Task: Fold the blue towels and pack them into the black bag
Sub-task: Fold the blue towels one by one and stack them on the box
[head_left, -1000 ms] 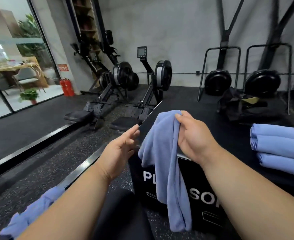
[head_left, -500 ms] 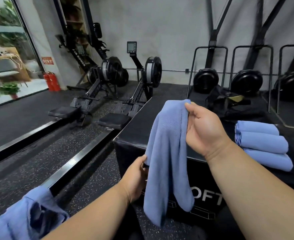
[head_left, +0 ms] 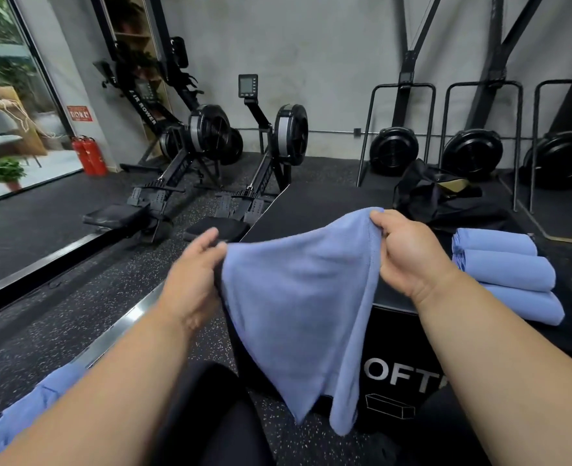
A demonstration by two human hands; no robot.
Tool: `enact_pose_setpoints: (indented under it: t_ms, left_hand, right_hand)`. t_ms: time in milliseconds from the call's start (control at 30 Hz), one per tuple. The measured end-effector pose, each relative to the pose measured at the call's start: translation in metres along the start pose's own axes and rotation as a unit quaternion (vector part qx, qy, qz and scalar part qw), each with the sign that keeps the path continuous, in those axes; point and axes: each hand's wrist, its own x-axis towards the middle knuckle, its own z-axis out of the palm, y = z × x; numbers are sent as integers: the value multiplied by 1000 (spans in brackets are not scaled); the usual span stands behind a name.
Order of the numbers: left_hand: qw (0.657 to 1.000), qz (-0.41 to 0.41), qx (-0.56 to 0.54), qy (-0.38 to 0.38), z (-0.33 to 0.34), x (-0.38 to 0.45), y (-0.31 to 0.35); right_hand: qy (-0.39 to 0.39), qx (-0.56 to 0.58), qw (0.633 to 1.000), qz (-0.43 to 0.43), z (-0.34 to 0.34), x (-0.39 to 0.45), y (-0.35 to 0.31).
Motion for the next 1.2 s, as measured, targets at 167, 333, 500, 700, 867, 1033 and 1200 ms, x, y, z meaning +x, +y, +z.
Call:
enact_pose_setpoints:
  t_ms: [167, 333, 500, 700, 867, 1033, 1200]
  left_hand:
    - [986, -25, 151, -70, 1, 3, 18]
    - [986, -15, 156, -52, -1, 2, 0]
    - [983, -90, 153, -48, 0, -13, -2]
    - [998, -60, 6, -15, 2, -4, 6]
    - [987, -129, 92, -41, 7, -2, 8]
    - [995, -79, 29, -55, 4, 14, 34]
    - [979, -121, 152, -57, -1, 5, 5]
  right_hand:
    - [25, -111, 993, -14, 2, 3, 6]
    - [2, -159, 987, -34, 2, 2, 20]
    - [69, -206, 975, -38, -9, 0, 26]
    - [47, -219, 974, 41, -20, -6, 39]
    - [-17, -257, 964, 65, -20, -13, 52]
    - [-13, -124, 992, 0, -23, -8, 41]
    - [-44, -289, 956, -20, -14, -19, 51]
